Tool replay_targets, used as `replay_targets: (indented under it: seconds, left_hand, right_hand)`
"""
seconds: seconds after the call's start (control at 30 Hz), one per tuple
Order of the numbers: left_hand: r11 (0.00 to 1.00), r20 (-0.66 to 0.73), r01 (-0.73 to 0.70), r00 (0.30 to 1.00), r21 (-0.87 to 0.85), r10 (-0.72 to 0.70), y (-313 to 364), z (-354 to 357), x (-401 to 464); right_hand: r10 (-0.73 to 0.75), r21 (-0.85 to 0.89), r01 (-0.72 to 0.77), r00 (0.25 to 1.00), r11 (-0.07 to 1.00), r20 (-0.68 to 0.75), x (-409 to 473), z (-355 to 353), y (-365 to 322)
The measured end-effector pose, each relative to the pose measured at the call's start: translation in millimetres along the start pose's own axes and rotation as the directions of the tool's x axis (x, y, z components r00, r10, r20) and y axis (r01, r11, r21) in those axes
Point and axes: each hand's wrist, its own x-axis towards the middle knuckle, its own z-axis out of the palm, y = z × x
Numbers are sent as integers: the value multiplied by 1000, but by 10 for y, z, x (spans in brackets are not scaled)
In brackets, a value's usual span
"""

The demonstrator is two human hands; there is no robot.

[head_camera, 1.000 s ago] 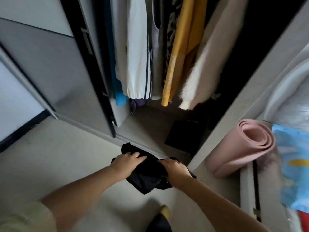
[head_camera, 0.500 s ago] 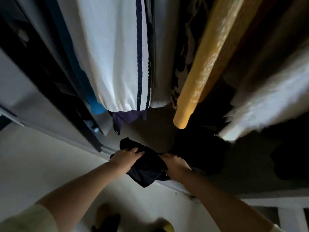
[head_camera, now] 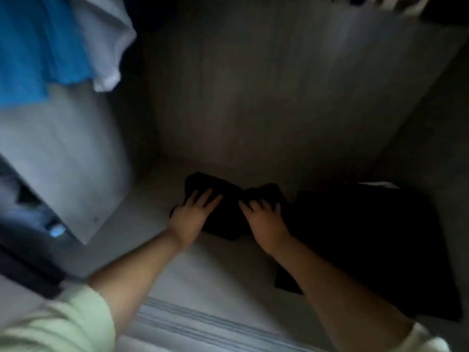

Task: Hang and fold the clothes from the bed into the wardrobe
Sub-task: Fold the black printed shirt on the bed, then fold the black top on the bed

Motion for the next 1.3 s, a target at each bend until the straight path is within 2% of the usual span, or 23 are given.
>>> replay_targets:
  seconds: [0.07,0.13,0.2,0.27,0.3,0.4,0.5,0.6,0.7,0.77,0.83,1.0,1.17,1.3]
  left_hand:
    - [999,85,45,995,27,-47,86,516,-20]
    - [996,91,67,993,51,-71,197,899,-101]
    - [997,142,31,989,66,-40,259,1049,-151]
    - [999,136,36,990,23,-39,202,1248,-121]
    - [1000,153,30,988,9,-31,162,1230,-117]
    - [999,115,-20,993,35,16,98,1177,-115]
    - [997,103,-66,993,33,62,-12,1242,-116]
    - [994,187,-105,976,-36,110,-22,1229,-151]
    - [995,356,-96,931,21,82,56,1037,-174]
    - [998,414,-66,908,5,58,119,828,-166]
    - [996,446,-94,891,-4,86,187,536,-189]
    - [982,376,-186,909,-21,180,464,-275,-465]
    - [977,390,-200,896,-75,213,591,-1192,-848]
    - [976,412,-213,885,-55,216,672,-1873,-1128]
  right_hand:
    - [38,20,-39,997,999,70,-24,484,-125]
    - [101,65,-106,992,992,76,-85,926,-289]
    - [203,111,-217,971,970,129,-157,1152,-387]
    - [224,196,-256,959,947,171,-207,1207,-452]
    - [243,245,-269,961,931,132,-211,1247,-468]
    - [221,202,-277,939,939,262,-187,1173,-493]
    - [219,163,-274,931,948,291,-166,1159,-600]
    - [190,92,-234,919,968,346,-178,1154,-615]
    - [177,111,-239,898,965,403,-163,1108,-560]
    - [153,158,-247,881,956,447,-162,965,-479]
    - [98,169,-195,883,966,459,-219,736,-409]
    - [103,204,-204,901,957,421,-516,16,-425]
    - [127,183,-235,877,955,464,-984,-719,-439]
    - [164,140,-262,858,955,487,-1519,-1344,-350]
